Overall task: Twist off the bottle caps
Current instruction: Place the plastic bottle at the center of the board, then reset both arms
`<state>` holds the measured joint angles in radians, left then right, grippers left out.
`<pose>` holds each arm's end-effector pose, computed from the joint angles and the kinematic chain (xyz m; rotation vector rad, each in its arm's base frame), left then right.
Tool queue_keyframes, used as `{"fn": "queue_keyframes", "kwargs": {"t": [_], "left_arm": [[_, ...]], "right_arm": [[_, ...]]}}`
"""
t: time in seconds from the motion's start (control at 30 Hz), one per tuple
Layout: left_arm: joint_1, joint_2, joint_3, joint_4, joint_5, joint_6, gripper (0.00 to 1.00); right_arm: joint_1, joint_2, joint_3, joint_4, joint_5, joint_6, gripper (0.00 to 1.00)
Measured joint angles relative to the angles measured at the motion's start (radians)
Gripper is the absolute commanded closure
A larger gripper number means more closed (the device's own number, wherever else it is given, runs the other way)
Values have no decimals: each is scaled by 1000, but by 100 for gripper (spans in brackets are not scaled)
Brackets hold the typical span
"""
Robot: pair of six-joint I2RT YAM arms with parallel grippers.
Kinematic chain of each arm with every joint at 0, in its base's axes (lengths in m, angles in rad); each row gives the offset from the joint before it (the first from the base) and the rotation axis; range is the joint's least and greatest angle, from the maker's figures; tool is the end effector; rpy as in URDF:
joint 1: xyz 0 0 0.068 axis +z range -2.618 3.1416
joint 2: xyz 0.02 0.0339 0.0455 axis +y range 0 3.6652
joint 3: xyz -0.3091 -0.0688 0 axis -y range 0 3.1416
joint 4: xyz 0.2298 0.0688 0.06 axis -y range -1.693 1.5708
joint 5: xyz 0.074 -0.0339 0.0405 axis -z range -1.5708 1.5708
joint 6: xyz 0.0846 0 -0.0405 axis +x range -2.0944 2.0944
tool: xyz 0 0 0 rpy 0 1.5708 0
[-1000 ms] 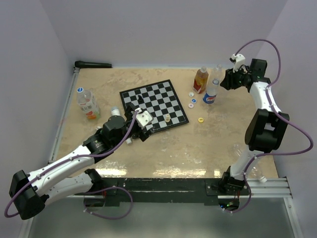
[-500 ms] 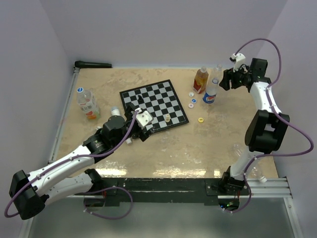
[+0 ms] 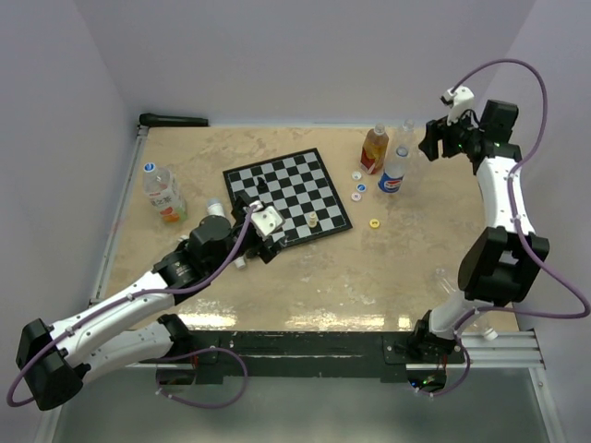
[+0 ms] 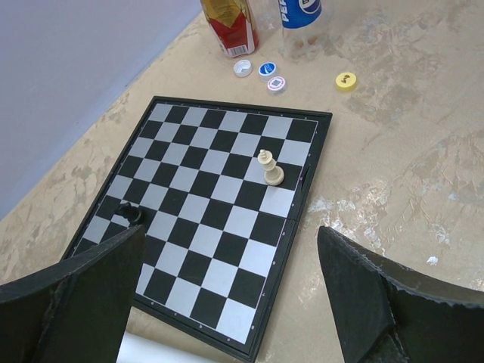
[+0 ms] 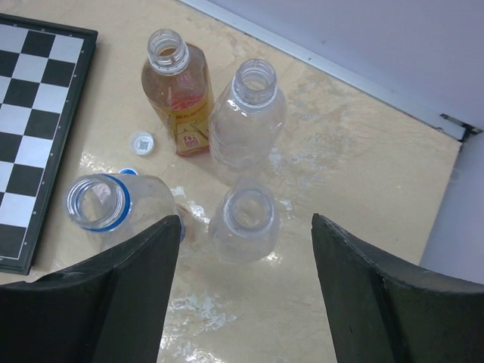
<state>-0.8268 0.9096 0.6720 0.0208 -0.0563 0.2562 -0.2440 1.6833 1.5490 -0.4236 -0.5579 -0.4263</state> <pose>0.1541 -0.1604 0.3276 0.8934 1.5644 -0.3587 0.4127 -0.0566 0.3722 -0.5024 1.9784 0.1775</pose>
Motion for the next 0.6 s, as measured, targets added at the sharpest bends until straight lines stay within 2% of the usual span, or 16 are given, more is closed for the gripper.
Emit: {"fn": "queue_keyframes", "kwargs": {"t": [0.27, 0.43, 0.6], "left_arm": [[13, -23, 0, 0, 0, -18, 0], [69, -23, 1, -1, 4, -66, 0], [174, -22, 35, -18, 25, -153, 0]], "right_arm": [[-42, -168, -9, -16, 17, -12, 19], [-54, -286, -20, -47, -1, -18, 2], [-83, -411, -27, -84, -36, -8, 2]]}}
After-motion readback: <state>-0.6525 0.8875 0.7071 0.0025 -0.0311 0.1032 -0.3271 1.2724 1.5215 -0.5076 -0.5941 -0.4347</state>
